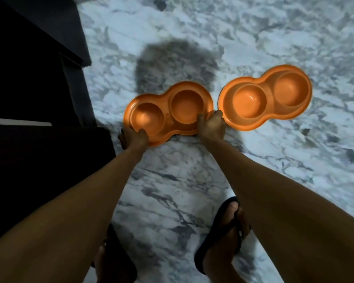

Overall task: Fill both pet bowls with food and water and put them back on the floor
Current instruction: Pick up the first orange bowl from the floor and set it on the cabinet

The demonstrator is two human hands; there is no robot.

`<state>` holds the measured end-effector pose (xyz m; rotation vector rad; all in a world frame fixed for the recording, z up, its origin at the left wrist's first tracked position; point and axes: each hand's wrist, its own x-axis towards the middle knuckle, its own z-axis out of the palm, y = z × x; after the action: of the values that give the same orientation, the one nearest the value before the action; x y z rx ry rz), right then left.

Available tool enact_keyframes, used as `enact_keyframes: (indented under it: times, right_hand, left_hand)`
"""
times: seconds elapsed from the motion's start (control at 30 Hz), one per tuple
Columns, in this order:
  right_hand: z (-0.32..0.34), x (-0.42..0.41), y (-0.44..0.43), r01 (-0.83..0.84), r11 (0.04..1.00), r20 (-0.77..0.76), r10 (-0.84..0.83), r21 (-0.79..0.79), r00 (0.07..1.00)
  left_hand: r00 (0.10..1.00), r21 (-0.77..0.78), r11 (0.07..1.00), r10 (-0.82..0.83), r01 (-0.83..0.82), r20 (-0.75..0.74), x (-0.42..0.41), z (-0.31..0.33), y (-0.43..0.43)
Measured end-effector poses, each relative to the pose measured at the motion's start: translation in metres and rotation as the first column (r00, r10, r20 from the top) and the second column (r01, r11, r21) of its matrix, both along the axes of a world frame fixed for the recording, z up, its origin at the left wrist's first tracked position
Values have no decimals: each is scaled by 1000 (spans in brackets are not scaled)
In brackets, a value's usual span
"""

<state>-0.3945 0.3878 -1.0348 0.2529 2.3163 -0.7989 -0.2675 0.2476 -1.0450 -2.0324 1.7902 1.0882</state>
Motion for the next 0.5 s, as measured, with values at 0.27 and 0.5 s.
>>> enact_keyframes:
  times: [0.27,0.5]
  right_hand:
    - [54,-12,6,131,991,53,-130,-12,990]
    - [244,-49,23,163,979,46,-158,-126,986]
  left_hand:
    - [990,-52,991,119,-123,-71,-15,64,1]
    - [994,-75,991,106,-108,-37,-49,257,8]
